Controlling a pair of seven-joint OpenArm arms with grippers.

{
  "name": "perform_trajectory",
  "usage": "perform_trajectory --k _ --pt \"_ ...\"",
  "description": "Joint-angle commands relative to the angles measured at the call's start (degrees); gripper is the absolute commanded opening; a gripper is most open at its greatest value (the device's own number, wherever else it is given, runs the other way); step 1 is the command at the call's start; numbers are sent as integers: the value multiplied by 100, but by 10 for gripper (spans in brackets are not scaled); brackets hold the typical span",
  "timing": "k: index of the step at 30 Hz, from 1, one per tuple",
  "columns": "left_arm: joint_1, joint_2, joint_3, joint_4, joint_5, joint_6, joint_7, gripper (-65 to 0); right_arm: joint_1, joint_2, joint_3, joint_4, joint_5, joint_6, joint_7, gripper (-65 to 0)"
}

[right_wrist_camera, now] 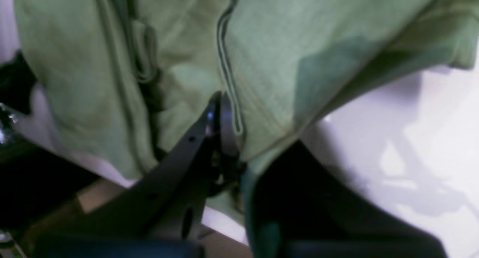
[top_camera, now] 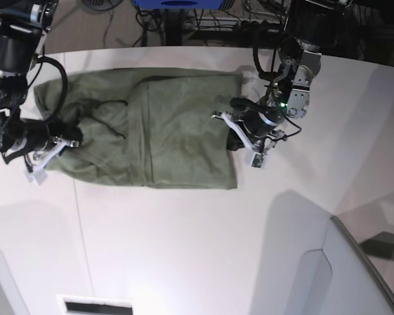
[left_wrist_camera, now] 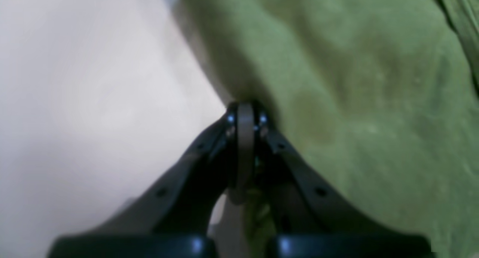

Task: Layout the t-shirt on the table in an organized manner, then fold the t-shirt properly
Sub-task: 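Grasp both ends of the shirt strip with both grippers, then fold the strip end with the right gripper over toward the left gripper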

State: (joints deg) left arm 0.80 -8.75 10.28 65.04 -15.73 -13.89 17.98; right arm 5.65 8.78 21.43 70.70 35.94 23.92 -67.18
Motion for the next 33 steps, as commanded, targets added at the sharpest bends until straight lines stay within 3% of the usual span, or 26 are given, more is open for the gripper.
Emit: perform_trajectory --k 1,4,11,25,29,33 --pt "13 18 31 -29 100 -22 369 -650 108 50 -64 223 111 -85 -38 -650" --pt "4 45 31 -29 109 -22 369 -650 108 -56 -556 671 111 -392 -153 -650" --pt "-75 36 40 -38 109 -22 378 -650 46 -434 -1629 1409 129 -1544 -126 -650" --pt "-84 36 40 -38 109 -22 387 -650 195 -1190 -2341 1409 120 -1667 -153 -650" --pt "-84 36 40 -38 109 -22 387 -650 195 -1304 -2517 1392 120 -2142 -82 -650" --pt "-75 36 40 24 109 -22 387 -650 195 -1348 -2684 1251 120 -2265 313 -650"
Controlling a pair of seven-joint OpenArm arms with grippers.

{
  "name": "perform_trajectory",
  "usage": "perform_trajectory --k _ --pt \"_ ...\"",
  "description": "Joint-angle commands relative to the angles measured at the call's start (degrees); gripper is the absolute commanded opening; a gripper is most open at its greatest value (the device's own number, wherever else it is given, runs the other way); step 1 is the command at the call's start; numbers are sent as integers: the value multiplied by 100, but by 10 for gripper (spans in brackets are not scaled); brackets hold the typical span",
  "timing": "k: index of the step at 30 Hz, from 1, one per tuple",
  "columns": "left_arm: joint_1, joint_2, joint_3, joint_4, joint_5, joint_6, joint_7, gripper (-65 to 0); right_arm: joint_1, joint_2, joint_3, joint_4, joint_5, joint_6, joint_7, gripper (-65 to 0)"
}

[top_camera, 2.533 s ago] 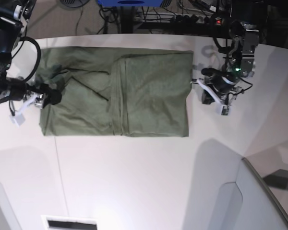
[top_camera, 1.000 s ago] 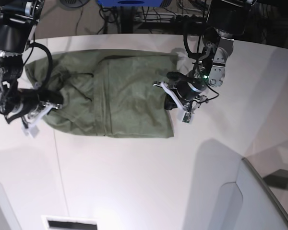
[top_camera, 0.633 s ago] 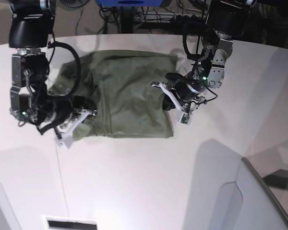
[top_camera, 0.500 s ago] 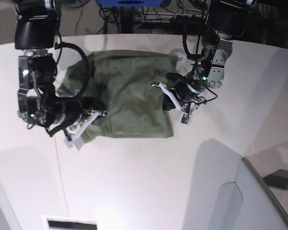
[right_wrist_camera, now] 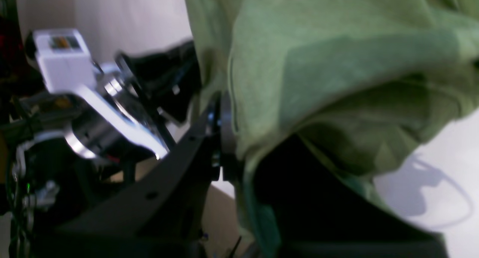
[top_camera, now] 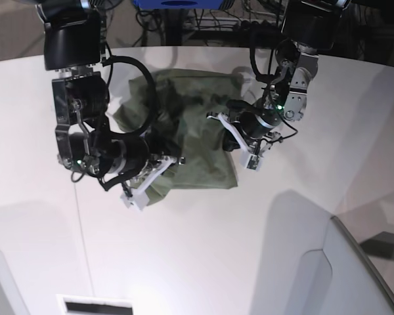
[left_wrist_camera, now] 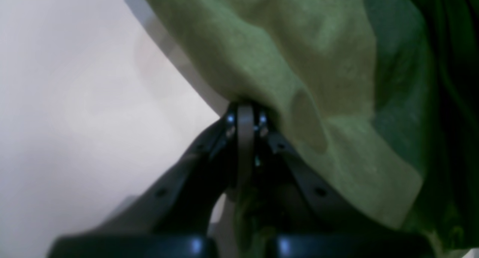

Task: Layout the t-shirt on the table in an organized manner, then fold the t-shirt properly
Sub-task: 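Fold the strip end with the right gripper over toward the left gripper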

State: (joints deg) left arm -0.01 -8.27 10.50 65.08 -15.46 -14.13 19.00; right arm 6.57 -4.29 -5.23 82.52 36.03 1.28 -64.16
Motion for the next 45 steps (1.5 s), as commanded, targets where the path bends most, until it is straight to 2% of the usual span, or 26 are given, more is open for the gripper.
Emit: perform_trajectory --k 1,5,12,17,24,29,34,37,45 --pt "5 -12 18 55 83 2 284 -650 121 -41 -35 -72 129 0 82 -650" --pt "41 -56 -44 389 74 2 311 -650 227 -111 -44 -520 129 0 284 -650" --pt "190 -478 -219 855 65 55 319 -650 253 -173 -52 -564 129 0 399 -650" --pt "208 -505 -510 723 83 125 319 -650 253 -182 -52 -573 129 0 399 -650" --pt "137 -425 -422 503 83 108 293 -650 271 -269 -52 -687 138 17 407 -650" --pt "49 -364 -61 477 83 108 293 -650 279 -305 -52 -687 155 26 407 -650" --pt "5 -355 132 486 47 125 293 -650 350 -313 -52 -784 665 26 407 -645" --pt "5 -355 123 503 47 125 293 -650 464 -313 -52 -1109 885 26 407 -576" --pt "5 -399 115 529 56 125 293 -650 508 -305 -61 -1364 1641 26 601 -330"
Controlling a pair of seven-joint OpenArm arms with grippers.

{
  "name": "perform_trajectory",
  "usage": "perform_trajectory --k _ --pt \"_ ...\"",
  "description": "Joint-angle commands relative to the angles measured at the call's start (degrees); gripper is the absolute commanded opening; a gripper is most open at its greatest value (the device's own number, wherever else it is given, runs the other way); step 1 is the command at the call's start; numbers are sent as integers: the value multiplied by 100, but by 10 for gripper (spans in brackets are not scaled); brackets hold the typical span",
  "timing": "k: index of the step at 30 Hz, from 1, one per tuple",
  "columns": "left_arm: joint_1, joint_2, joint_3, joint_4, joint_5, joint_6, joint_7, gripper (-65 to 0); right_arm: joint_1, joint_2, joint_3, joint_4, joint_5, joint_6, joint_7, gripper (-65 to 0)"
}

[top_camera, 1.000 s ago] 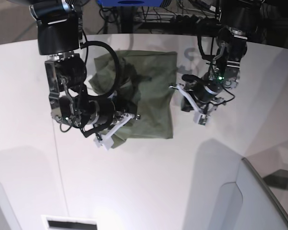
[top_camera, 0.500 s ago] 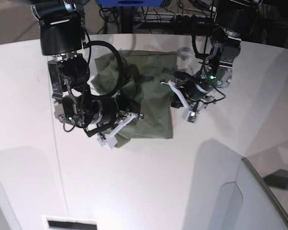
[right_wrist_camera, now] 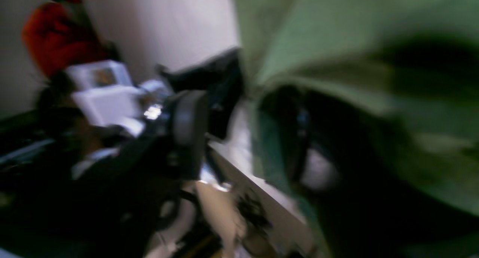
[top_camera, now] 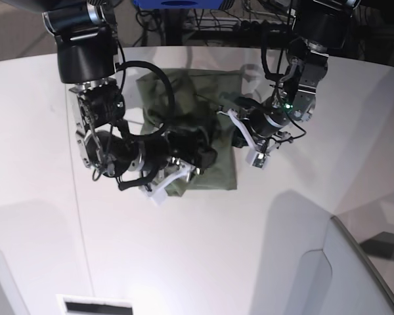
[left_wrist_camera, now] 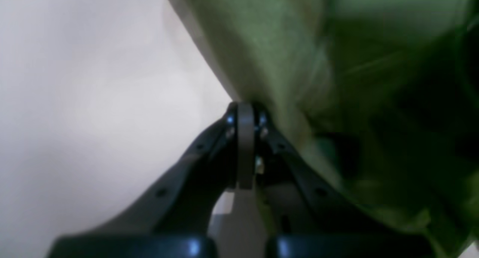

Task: Layout the t-shirt on the table in an organized manner, then fold the t-shirt properly
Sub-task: 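Fold the strip end with the right gripper over toward the left gripper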

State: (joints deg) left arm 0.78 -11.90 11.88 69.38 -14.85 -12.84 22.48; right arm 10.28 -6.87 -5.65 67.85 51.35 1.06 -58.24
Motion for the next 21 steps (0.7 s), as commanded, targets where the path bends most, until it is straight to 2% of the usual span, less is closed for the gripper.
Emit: perform_trajectory --k 1,3,5,9,12,14,16,19,21 --pt "-73 -63 -23 116 -5 -4 -55 -650 136 -47 -20 94 170 48 8 -306" --pt "-73 -212 -67 125 -23 5 -63 -650 136 -47 -20 -29 267 57 0 -261" --pt "-12 -309 -471 240 -23 5 -63 -650 180 -47 -20 -179 328 57 0 -234" --pt "261 -493 -1544 618 -14 -65 -37 -650 189 -20 -169 -161 663 65 -185 -231" --pt "560 -740 -2071 811 -14 -294 -37 -650 180 323 -697 762 680 21 -308 -245" --pt "815 -907 -2441 855 -14 -373 -46 -650 -22 586 -837 1527 698 -31 -264 -305" --pt "1026 -959 -2845 864 -23 -566 -63 -650 -268 824 -837 2186 689 -295 -203 -395" --pt "1298 -933 -3627 881 -23 -1024 -63 -650 -681 1149 -600 2775 689 -1139 -27 -566" --pt "1395 -924 -3979 864 -23 -1147 -55 -650 -910 1263 -327 2801 680 -1543 140 -650"
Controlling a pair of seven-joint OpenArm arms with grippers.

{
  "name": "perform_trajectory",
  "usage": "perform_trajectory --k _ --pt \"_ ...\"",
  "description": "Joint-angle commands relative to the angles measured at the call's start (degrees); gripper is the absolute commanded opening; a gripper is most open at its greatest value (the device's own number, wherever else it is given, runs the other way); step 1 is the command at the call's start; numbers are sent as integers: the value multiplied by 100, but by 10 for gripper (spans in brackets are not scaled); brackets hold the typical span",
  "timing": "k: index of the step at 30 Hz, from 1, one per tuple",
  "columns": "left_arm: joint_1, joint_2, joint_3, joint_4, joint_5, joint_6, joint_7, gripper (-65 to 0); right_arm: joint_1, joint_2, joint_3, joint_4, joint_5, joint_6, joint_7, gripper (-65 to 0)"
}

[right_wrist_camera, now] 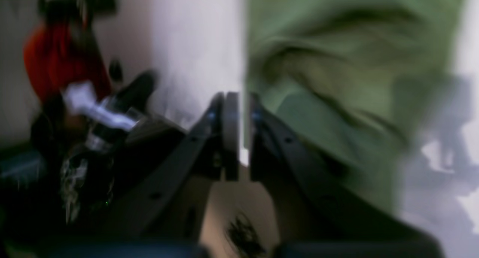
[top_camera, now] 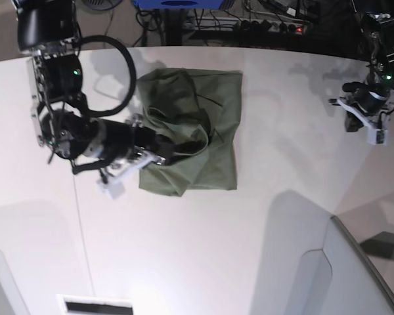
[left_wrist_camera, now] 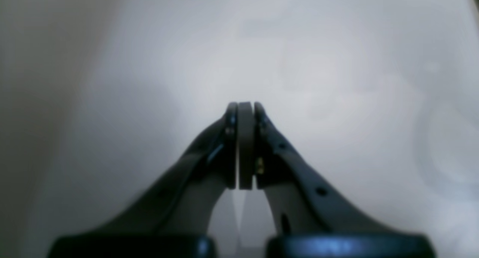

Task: Layout the t-shirt on the table in an organized manner, then fold the t-shirt properly
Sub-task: 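Fold the strip end with the right gripper over toward the left gripper, then press and smooth the folded bundle with the right gripper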

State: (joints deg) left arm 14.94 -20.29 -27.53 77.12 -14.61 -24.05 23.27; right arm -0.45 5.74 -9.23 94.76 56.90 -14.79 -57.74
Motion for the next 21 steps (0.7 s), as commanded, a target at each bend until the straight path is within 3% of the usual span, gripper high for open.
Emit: perform_trajectory --k 1,5,9,17,21 --pt "14 -85 -153 81 -47 -25 -133 -650 137 72 128 40 125 -20 169 -650" --pt "110 -85 -320 90 -47 -34 -142 -650 190 319 269 -654 125 94 406 -648" --pt "110 38 -293 108 -47 -34 -142 -650 506 327 225 -1551 125 419 635 -650" --pt "93 109 -276 55 -47 -34 -124 -650 999 283 216 -2360 116 472 767 -648" --pt "84 109 -276 55 -47 -34 -124 -650 1227 46 207 -2755 116 472 899 -648"
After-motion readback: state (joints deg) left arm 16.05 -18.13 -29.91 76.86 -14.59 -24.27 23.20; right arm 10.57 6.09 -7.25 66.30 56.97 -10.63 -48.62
